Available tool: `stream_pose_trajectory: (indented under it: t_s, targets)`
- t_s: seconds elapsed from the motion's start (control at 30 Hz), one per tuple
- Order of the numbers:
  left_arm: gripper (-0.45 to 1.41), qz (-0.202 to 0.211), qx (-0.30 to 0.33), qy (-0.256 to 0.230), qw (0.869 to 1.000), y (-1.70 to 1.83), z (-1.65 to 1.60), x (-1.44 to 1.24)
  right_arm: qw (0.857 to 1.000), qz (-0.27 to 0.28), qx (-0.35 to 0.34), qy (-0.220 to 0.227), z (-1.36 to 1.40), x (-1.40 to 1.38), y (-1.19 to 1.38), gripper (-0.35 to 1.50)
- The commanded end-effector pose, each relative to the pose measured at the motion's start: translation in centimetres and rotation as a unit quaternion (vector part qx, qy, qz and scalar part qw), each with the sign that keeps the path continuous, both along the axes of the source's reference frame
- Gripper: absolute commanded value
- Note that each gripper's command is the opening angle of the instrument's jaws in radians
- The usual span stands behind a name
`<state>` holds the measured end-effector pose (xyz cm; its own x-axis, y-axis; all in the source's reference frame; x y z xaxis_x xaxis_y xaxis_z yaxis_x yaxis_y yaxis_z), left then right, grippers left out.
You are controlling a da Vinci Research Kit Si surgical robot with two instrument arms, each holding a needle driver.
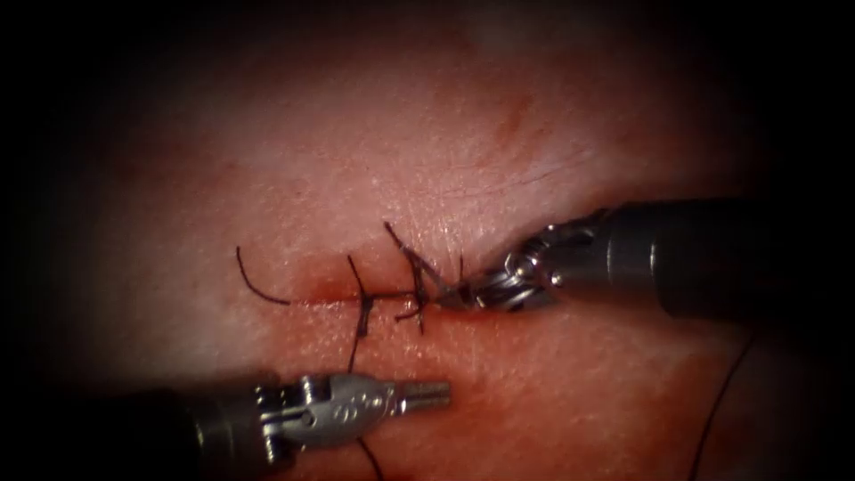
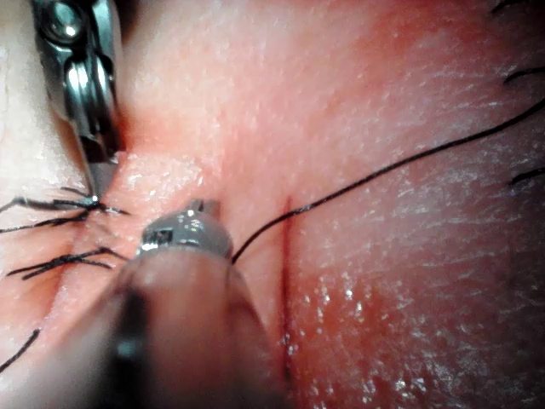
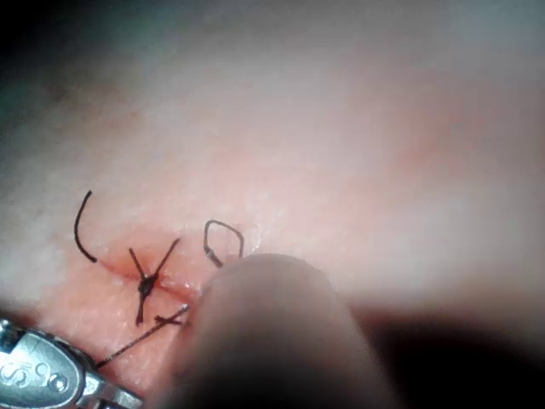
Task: Wound Closure
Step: Push needle through skin above incision with right hand
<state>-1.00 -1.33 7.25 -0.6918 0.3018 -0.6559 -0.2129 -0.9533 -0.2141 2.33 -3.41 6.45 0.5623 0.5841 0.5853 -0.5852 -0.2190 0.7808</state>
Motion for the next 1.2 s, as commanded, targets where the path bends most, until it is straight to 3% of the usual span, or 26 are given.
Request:
stream_pose_trajectory:
  t_s: [0.03,0.17,0.33,0.37,0.4,0.43,0.57,0.7,0.73,0.77,0.8,0.9,0.97,1.03,1.2]
  targets:
    - [-0.20,-0.001,0.000,0.001,1.000,0.00,0.06,-0.06,0.999,0.045,-0.027,-0.014,0.07,0.00,0.20,-0.35]
    - [-0.20,0.001,-0.002,0.001,1.000,-0.01,0.05,-0.06,0.988,0.120,-0.094,0.001,0.15,-0.08,0.47,-0.32]
    - [-0.20,0.001,0.000,0.000,1.000,0.02,0.03,-0.07,0.959,0.207,-0.189,0.042,0.27,-0.23,0.79,0.84]
    - [-0.20,0.002,-0.002,0.000,1.000,0.04,0.02,-0.07,0.948,0.228,-0.216,0.054,0.31,-0.27,0.87,1.09]
    - [-0.20,0.003,-0.004,-0.002,1.000,0.06,0.00,-0.08,0.937,0.246,-0.238,0.065,0.33,-0.31,0.94,1.21]
    - [-0.20,0.001,-0.010,-0.007,1.000,0.10,-0.05,-0.10,0.914,0.278,-0.279,0.094,0.39,-0.43,1.09,1.35]
    - [-0.16,0.003,-0.023,-0.014,1.000,0.19,-0.13,-0.16,0.880,0.327,-0.326,0.114,0.45,-0.64,1.36,1.45]
    - [-0.13,-0.001,-0.042,-0.026,0.999,0.30,-0.17,-0.22,0.856,0.359,-0.351,0.121,0.43,-0.83,1.59,1.46]
    - [-0.13,-0.001,-0.048,-0.030,0.998,0.35,-0.18,-0.23,0.839,0.384,-0.360,0.136,0.40,-0.90,1.71,1.46]
    - [-0.13,-0.001,-0.050,-0.031,0.998,0.39,-0.18,-0.23,0.820,0.394,-0.381,0.164,0.37,-0.92,1.81,1.43]
    - [-0.13,-0.002,-0.050,-0.034,0.998,0.41,-0.18,-0.23,0.811,0.394,-0.392,0.181,0.36,-0.93,1.84,1.31]
    - [-0.13,-0.006,-0.054,-0.035,0.998,0.39,-0.16,-0.21,0.796,0.424,-0.390,0.183,0.30,-0.92,1.90,0.98]
    - [-0.13,-0.006,-0.056,-0.034,0.998,0.36,-0.15,-0.22,0.799,0.428,-0.387,0.170,0.26,-0.88,1.95,1.08]
    - [-0.13,-0.007,-0.057,-0.033,0.998,0.34,-0.14,-0.24,0.810,0.412,-0.388,0.153,0.20,-0.83,2.05,1.18]
    - [-0.13,-0.009,-0.061,-0.030,0.998,0.30,-0.11,-0.28,0.818,0.392,-0.383,0.177,0.07,-0.65,2.27,1.23]
